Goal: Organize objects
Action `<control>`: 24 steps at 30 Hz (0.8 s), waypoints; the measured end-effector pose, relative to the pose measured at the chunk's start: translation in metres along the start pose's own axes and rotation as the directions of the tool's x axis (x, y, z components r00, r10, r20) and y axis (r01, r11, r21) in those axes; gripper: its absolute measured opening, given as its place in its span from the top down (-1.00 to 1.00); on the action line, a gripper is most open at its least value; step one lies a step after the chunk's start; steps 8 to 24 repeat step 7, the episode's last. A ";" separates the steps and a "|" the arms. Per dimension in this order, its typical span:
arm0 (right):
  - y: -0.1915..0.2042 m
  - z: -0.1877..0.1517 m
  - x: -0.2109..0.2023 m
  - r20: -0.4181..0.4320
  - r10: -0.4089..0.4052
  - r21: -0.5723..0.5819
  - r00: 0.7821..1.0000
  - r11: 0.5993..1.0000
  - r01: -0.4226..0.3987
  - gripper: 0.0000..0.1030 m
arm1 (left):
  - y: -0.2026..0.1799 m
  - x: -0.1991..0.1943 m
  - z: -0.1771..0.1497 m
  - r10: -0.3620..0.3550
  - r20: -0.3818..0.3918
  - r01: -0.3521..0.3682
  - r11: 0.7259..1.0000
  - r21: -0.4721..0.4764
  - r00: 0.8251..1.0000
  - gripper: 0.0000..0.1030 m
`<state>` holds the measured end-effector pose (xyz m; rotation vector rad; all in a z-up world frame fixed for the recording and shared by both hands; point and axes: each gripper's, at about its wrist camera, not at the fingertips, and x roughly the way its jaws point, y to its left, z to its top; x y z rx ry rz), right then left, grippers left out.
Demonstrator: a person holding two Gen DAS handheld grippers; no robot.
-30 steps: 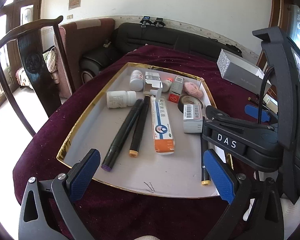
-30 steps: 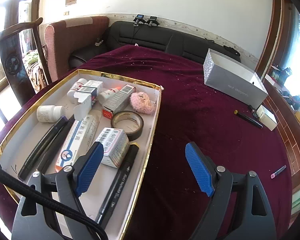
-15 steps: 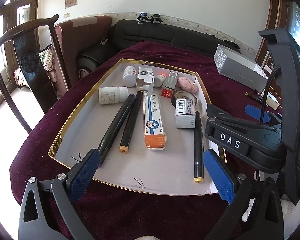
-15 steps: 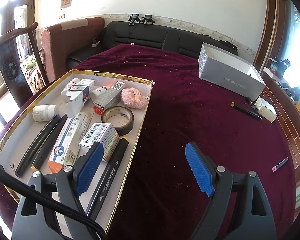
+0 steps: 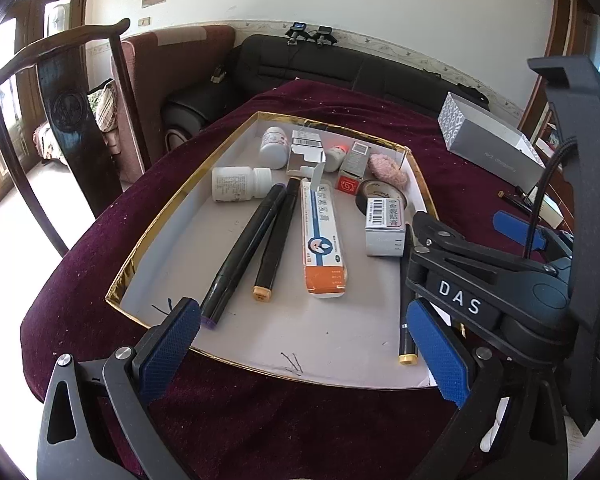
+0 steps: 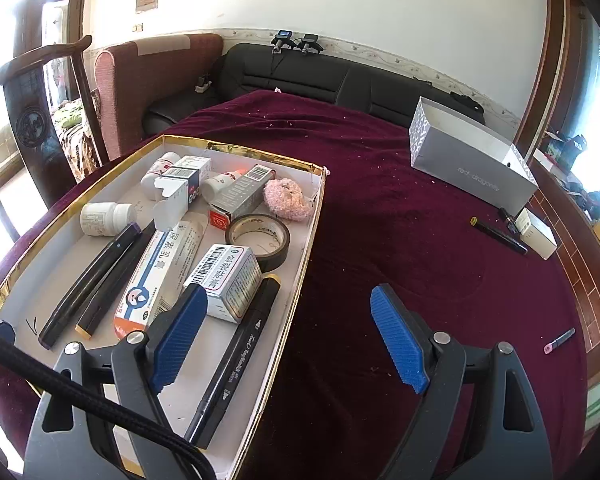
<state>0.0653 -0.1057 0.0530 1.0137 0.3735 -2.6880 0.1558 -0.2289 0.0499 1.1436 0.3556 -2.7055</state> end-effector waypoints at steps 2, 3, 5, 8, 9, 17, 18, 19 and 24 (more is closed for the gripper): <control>0.001 0.000 0.000 0.000 0.003 0.001 1.000 1.000 -0.003 -0.64 | 0.001 0.000 0.000 -0.002 -0.003 0.002 1.000 -0.005 1.000 -0.97; 0.001 0.000 -0.001 0.000 0.004 0.003 1.000 1.000 -0.004 -0.64 | 0.002 0.000 0.000 -0.004 -0.005 0.004 1.000 -0.008 1.000 -0.97; 0.001 0.001 -0.001 0.000 0.005 0.004 1.000 1.000 -0.005 -0.64 | 0.002 0.000 -0.001 -0.004 -0.009 0.004 1.000 -0.012 1.000 -0.97; 0.001 0.001 -0.002 0.002 0.007 0.005 1.000 1.000 -0.007 -0.64 | 0.003 0.001 -0.001 -0.002 -0.013 0.001 1.000 -0.018 1.000 -0.97; 0.001 0.001 -0.002 0.002 0.007 0.005 1.000 1.000 -0.007 -0.64 | 0.003 0.001 -0.001 -0.002 -0.013 0.001 1.000 -0.018 1.000 -0.97; 0.001 0.001 -0.002 0.002 0.007 0.005 1.000 1.000 -0.007 -0.64 | 0.003 0.001 -0.001 -0.002 -0.013 0.001 1.000 -0.018 1.000 -0.97; 0.001 0.001 -0.002 0.002 0.007 0.005 1.000 1.000 -0.007 -0.64 | 0.003 0.001 -0.001 -0.002 -0.013 0.001 1.000 -0.018 1.000 -0.97; 0.001 0.001 -0.002 0.002 0.007 0.005 1.000 1.000 -0.007 -0.64 | 0.003 0.001 -0.001 -0.002 -0.013 0.001 1.000 -0.018 1.000 -0.97; 0.001 0.001 -0.002 0.002 0.007 0.005 1.000 1.000 -0.007 -0.64 | 0.003 0.001 -0.001 -0.002 -0.013 0.001 1.000 -0.018 1.000 -0.97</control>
